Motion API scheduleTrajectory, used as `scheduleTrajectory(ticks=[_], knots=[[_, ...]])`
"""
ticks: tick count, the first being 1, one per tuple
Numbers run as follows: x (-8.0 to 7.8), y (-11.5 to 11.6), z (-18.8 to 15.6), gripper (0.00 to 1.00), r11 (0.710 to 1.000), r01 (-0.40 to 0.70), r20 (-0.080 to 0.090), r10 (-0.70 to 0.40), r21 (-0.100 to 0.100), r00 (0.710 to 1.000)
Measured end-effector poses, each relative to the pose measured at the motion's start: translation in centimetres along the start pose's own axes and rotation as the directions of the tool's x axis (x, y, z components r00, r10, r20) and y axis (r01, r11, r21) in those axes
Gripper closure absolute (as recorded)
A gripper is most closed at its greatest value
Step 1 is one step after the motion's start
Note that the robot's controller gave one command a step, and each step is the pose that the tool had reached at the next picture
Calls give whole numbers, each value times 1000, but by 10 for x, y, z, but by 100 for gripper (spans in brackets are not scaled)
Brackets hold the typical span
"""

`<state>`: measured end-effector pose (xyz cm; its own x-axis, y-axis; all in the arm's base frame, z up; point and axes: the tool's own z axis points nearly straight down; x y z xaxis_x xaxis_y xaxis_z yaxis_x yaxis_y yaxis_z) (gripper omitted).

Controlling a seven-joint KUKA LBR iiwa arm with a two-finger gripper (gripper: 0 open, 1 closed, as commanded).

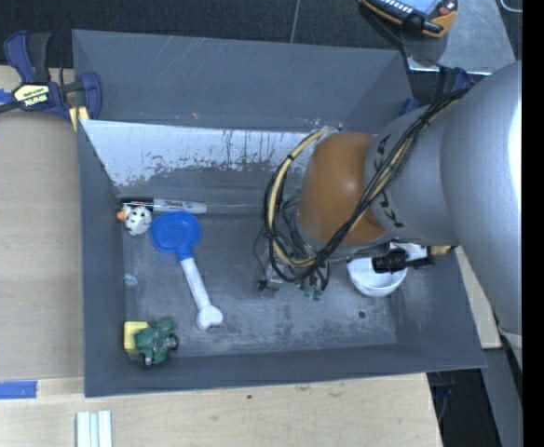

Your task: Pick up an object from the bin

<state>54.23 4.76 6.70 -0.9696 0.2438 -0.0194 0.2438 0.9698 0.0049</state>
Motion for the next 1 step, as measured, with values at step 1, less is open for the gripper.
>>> scheduleTrajectory(ticks=[1], knots=[[-1, 0, -4, 0, 1000, 1, 3, -1, 0, 1000]])
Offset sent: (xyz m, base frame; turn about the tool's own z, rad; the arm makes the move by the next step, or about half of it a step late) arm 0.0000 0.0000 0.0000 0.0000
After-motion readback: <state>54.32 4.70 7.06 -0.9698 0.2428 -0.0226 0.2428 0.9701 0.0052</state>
